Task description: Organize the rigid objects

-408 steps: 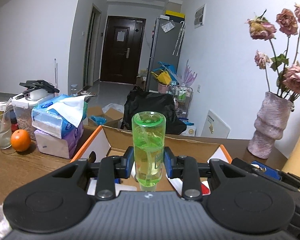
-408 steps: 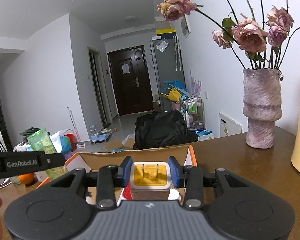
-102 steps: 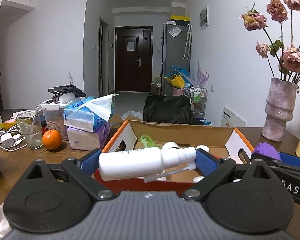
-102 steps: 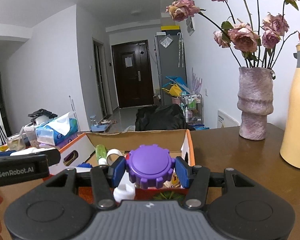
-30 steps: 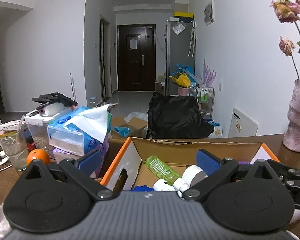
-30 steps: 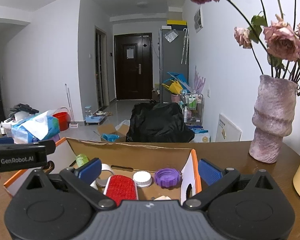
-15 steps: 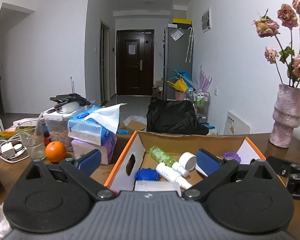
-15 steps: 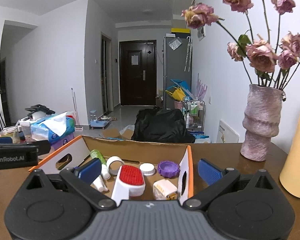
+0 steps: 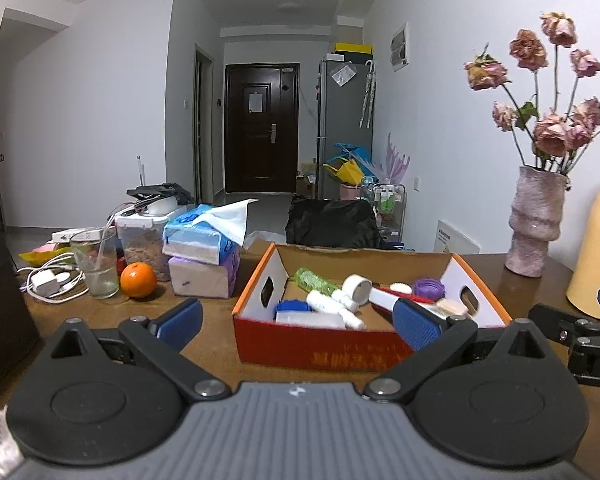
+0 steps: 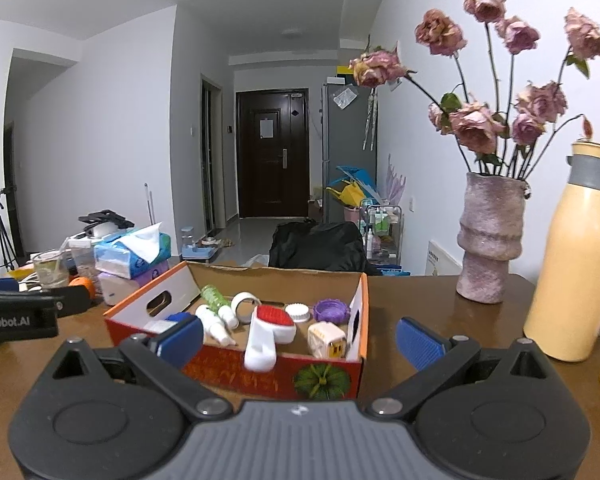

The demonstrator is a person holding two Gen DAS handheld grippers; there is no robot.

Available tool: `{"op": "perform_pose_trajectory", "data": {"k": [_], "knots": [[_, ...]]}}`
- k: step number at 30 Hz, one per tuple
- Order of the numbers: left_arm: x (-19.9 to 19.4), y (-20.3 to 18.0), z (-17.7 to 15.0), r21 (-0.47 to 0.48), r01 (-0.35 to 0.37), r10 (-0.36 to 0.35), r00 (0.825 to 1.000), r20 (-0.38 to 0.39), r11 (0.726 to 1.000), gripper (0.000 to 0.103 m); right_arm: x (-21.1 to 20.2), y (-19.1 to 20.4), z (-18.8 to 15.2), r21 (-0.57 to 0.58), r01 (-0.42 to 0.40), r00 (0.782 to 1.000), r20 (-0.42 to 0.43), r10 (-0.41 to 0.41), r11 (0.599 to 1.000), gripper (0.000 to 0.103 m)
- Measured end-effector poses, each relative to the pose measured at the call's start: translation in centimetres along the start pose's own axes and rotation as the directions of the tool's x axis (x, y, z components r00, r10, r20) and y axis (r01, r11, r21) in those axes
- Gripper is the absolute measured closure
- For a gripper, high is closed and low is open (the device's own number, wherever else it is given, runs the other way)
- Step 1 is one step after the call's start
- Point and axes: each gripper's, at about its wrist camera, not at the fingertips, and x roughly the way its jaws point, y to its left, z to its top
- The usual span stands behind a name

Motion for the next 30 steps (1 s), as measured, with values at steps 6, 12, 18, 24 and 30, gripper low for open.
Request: {"op": "perform_pose_trajectory", "data": {"k": [6, 12, 18, 24, 30], "knots": [[-4.4, 0.0, -2.2, 0.007, 0.011, -0.011, 1.0, -0.013, 1.0, 0.0, -4.6, 0.2, -2.0, -0.01, 0.007, 1.0, -0.006, -0.007, 1.0, 0.0], [-8.8, -0.3, -4.3, 0.035, 0.014, -0.013, 1.0, -0.026, 0.999, 0.0, -9.0, 0.4, -3.7, -0.009, 0.014, 1.0, -0.009, -0.014, 1.0, 0.0], [-12.6, -0.3, -6.2, 0.032, 0.024, -0.023, 0.999, -0.04, 0.999, 0.0, -13.2, 0.3, -5.4, 0.012, 0.023, 1.0, -0.018, -0.022, 1.0, 0.0], [-15.3, -0.3, -7.6, 0.032, 0.029, -0.028, 0.999, -0.039, 0.999, 0.0, -16.4, 0.4, -6.6, -0.003, 0.026, 1.0, -0.017, -0.026, 1.0, 0.0], [-16.9, -0.2, -8.0, 0.032, 0.027, -0.026, 0.999, -0.026, 0.999, 0.0, -18.0, 0.5, -7.1, -0.005, 0.018, 1.0, -0.014, -0.018, 1.0, 0.0]]}}
